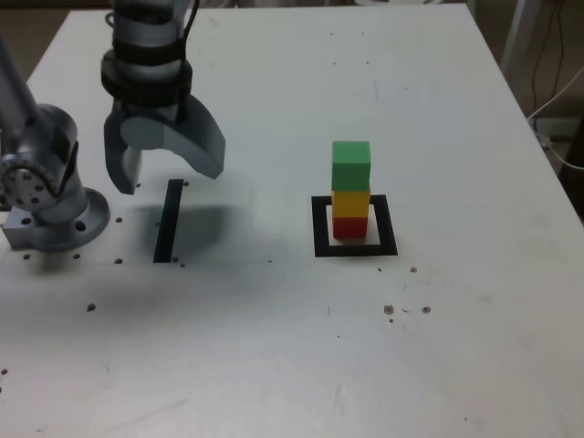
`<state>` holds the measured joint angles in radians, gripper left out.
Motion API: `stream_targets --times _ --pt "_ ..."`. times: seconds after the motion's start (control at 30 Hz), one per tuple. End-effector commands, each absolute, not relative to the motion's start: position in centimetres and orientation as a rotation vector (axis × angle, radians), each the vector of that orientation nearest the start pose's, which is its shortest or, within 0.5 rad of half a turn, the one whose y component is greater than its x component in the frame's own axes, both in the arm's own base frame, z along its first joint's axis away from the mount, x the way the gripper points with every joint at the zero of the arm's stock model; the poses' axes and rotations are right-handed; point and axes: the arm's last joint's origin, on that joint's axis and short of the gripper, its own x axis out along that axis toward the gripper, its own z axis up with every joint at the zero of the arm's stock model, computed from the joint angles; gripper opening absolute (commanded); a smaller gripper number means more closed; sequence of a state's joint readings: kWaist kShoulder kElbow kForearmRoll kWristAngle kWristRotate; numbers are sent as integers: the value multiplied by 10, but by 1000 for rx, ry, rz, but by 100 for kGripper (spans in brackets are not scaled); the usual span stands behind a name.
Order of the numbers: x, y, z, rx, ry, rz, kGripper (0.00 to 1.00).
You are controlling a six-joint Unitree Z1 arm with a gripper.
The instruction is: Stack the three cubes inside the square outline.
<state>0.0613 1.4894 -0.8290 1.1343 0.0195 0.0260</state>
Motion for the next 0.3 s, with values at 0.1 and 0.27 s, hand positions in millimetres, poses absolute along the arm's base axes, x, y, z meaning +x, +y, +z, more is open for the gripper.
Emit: stream_targets --times 0.1,0.27 --pt "148 10 241 -27 1793 33 100" --pt "145 9 234 -36 1791 26 100"
